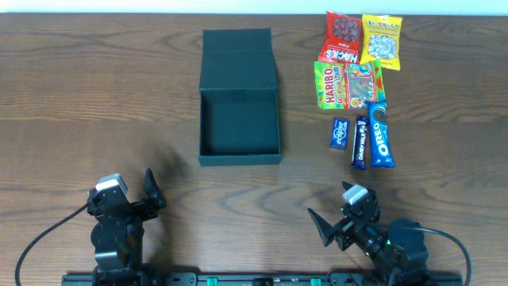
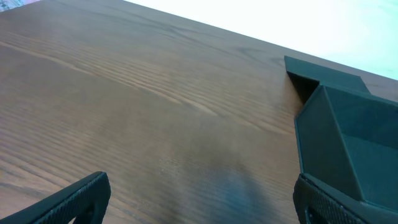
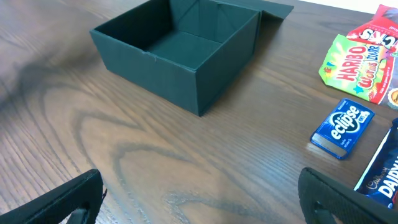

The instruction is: Pack container

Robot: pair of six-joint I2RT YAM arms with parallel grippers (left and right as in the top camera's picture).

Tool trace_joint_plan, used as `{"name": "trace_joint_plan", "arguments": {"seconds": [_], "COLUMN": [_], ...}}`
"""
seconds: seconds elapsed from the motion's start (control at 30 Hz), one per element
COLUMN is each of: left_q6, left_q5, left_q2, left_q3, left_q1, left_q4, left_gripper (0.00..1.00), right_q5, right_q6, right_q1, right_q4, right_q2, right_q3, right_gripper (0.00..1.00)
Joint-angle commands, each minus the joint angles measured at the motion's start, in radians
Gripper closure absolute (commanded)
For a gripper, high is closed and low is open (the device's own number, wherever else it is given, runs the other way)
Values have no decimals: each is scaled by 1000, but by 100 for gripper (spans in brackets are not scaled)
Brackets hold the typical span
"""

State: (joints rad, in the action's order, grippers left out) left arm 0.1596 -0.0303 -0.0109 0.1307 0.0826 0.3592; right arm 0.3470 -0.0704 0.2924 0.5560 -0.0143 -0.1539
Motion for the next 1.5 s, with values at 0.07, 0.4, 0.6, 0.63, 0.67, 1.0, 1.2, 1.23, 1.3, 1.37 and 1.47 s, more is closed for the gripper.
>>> {"name": "trace_joint_plan", "arguments": {"seconds": [0.07, 0.4, 0.6, 0.63, 0.67, 1.0, 1.2, 1.23, 1.3, 1.37, 1.47], "left_q6": [-10, -10, -10, -10, -10, -10, -10, -10, -10, -10, -10], "left_q5": [-10, -10, -10, -10, -10, -10, -10, -10, -10, -10, -10], "left_q2": [6, 6, 6, 6, 6, 6, 6, 6, 6, 6, 6], "left_q3": [-22, -22, -22, -22, -22, -22, -22, -22, -22, -22, -22], "left_q1": [2, 2, 2, 2, 2, 2, 2, 2, 2, 2, 2], "left_q4": [5, 5, 5, 5, 5, 5, 5, 5, 5, 5, 5], "left_gripper": [5, 5, 5, 5, 5, 5, 5, 4, 5, 5, 5], "right_q5": [-3, -3, 13, 41, 69, 267, 153, 132, 124, 135, 166], "right_q6": [-13, -13, -11, 6, 39, 998, 1017, 1014, 992, 944, 831], "right_q1": [9, 9, 9, 9, 9, 9, -22, -35, -80, -145, -249], "right_q4": [-2, -2, -3, -6, -16, -153, -533, -557, -612, -671, -723], "right_q2": [9, 9, 9, 9, 9, 9, -28, -53, -139, -271, -500], "right_q3": [4, 4, 4, 4, 4, 4, 3, 3, -6, -33, -125], "right_gripper": [1, 1, 1, 1, 1, 1, 1, 1, 1, 1, 1]}}
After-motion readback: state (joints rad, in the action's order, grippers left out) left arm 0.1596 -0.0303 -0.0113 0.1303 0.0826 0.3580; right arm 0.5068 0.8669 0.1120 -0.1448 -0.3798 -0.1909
